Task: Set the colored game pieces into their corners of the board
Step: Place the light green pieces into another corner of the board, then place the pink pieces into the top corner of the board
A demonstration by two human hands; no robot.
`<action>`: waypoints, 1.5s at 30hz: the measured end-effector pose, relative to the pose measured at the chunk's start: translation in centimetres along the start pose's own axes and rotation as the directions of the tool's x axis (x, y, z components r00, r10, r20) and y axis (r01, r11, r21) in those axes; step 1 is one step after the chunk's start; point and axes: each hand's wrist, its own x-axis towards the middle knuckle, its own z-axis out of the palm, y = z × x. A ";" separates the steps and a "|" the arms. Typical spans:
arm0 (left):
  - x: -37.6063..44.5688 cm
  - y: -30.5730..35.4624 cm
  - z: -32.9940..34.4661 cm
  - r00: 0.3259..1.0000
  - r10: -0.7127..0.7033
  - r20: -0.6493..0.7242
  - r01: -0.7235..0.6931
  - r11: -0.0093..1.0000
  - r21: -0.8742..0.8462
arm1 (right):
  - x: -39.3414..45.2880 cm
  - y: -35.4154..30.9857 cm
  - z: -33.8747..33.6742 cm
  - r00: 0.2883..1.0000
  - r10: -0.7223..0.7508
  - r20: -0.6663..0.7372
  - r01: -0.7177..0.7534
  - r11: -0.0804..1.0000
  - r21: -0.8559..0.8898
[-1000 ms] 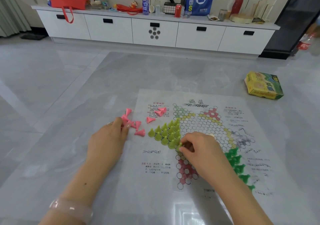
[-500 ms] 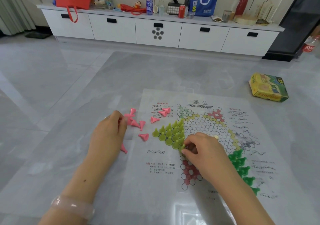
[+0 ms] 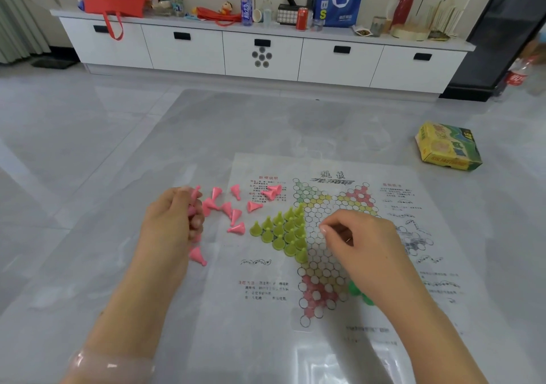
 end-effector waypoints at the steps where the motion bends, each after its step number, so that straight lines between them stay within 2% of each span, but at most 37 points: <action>1: 0.0 0.1 0.4 0.999 -0.041 0.029 0.043 0.995 -0.094 | 0.0 0.1 -0.1 1.000 0.005 -0.018 -0.005 1.000 0.010; 5: -0.3 0.4 2.1 0.952 -0.200 0.232 0.281 0.871 -0.403 | -0.3 0.9 -1.0 0.996 0.024 -0.081 -0.020 0.998 0.052; 7: -0.3 0.3 2.6 0.919 -0.239 0.314 0.365 0.815 -0.450 | -0.4 1.3 -1.5 0.995 0.022 -0.098 -0.015 0.998 0.067; 9: -0.1 0.1 3.0 0.913 -0.245 0.327 0.378 0.811 -0.447 | -0.4 1.7 -1.8 0.995 0.017 -0.100 -0.011 0.998 0.059; 15: 0.4 0.0 2.1 0.921 -0.245 0.304 0.357 0.841 -0.406 | 0.0 2.3 -2.3 0.992 0.005 -0.128 0.004 0.998 0.070; 20: 0.5 0.7 -0.4 0.948 -0.252 0.194 0.317 0.798 -0.512 | 0.3 0.4 -1.9 0.992 -0.044 -0.122 0.059 0.991 0.120; 24: 0.2 1.6 -1.7 0.962 -0.178 0.206 0.267 0.759 -0.593 | 0.7 -2.6 0.0 0.992 -0.119 -0.045 0.125 0.981 0.151; 26: -0.2 1.9 -1.9 0.969 -0.159 0.188 0.241 0.762 -0.600 | 0.7 -4.1 1.9 0.982 -0.184 0.043 0.179 0.978 0.107; 30: 0.1 2.0 -1.9 0.966 -0.249 0.073 0.241 0.755 -0.610 | 0.9 -6.6 6.1 0.962 -0.245 0.120 0.248 0.969 -0.010; 33: 0.3 1.9 -2.5 0.956 -0.288 0.057 0.264 0.756 -0.599 | 1.2 -7.5 8.4 0.956 -0.165 0.243 0.215 0.957 -0.195; 36: 0.2 2.1 -3.7 0.957 -0.286 0.041 0.257 0.777 -0.575 | 1.5 -8.3 9.5 0.959 -0.112 0.259 0.189 0.936 -0.298; 38: 0.1 2.3 -4.5 0.967 -0.254 0.016 0.229 0.843 -0.487 | 1.8 -8.5 10.0 0.963 -0.118 0.244 0.190 0.935 -0.298; 39: 0.2 2.2 -4.8 0.978 -0.210 -0.015 0.188 0.902 -0.388 | 1.8 -8.4 10.3 0.962 -0.130 0.240 0.197 0.938 -0.284; 40: 0.4 2.0 -5.2 0.989 -0.136 -0.050 0.123 0.971 -0.206 | 1.8 -8.3 10.6 0.962 -0.150 0.226 0.206 0.946 -0.250; 41: 0.5 1.6 -5.5 0.997 -0.030 -0.065 0.035 0.996 0.080 | 1.8 -8.0 10.8 0.964 -0.170 0.205 0.210 0.959 -0.189; 42: 0.6 1.1 -5.8 0.995 0.096 -0.034 -0.074 0.910 0.408 | 1.7 -7.7 10.7 0.967 -0.189 0.172 0.210 0.971 -0.113; 43: 0.5 0.7 -6.1 0.981 0.186 0.052 -0.173 0.733 0.658 | 1.6 -7.5 10.4 0.971 -0.197 0.138 0.204 0.978 -0.036; 44: 0.3 0.3 -6.4 0.968 0.211 0.134 -0.235 0.583 0.778 | 1.6 -7.3 9.9 0.974 -0.204 0.097 0.202 0.979 0.034; 45: 0.1 0.1 -6.5 0.965 0.180 0.192 -0.258 0.500 0.827 | 1.6 -7.3 9.3 0.977 -0.209 0.048 0.204 0.975 0.092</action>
